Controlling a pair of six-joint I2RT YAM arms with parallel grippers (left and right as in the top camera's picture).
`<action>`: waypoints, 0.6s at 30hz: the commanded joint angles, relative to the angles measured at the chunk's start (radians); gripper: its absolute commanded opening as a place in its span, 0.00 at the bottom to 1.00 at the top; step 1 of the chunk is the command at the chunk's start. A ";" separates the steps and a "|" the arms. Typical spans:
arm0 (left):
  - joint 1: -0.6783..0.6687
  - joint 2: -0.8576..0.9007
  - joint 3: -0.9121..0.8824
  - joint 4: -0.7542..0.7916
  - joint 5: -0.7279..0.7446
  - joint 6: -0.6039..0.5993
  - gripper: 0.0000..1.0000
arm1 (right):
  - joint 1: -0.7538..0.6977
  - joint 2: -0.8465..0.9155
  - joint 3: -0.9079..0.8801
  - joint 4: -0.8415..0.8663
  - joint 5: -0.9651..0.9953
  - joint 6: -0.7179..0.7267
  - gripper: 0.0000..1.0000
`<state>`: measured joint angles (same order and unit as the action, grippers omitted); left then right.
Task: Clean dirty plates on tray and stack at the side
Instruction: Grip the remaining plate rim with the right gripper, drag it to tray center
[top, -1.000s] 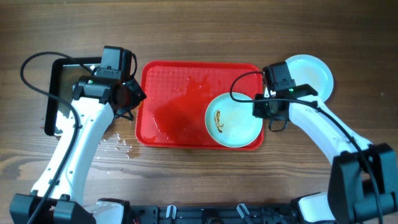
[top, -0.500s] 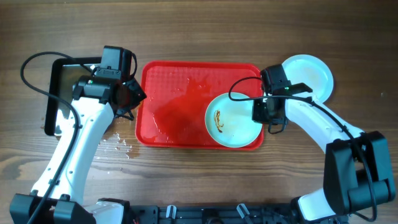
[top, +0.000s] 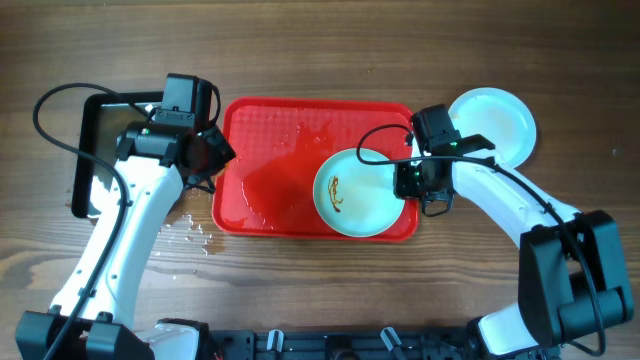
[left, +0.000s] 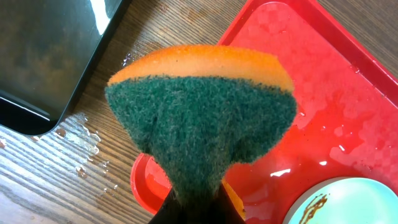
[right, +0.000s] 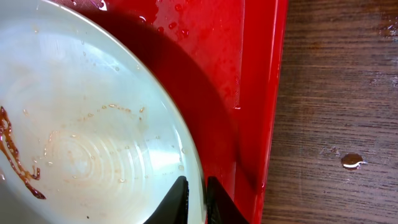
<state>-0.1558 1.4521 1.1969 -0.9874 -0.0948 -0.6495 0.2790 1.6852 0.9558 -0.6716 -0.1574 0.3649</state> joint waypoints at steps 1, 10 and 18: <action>0.001 0.007 -0.006 0.003 0.009 -0.010 0.04 | 0.004 0.026 -0.001 0.010 -0.002 0.003 0.15; 0.001 0.007 -0.006 0.003 0.027 -0.010 0.04 | 0.063 0.162 -0.002 0.162 -0.140 0.110 0.05; 0.001 0.057 -0.038 0.079 0.177 0.038 0.04 | 0.162 0.164 -0.002 0.395 -0.081 0.165 0.04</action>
<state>-0.1558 1.4620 1.1923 -0.9585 -0.0353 -0.6479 0.4274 1.8290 0.9672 -0.3046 -0.2863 0.5125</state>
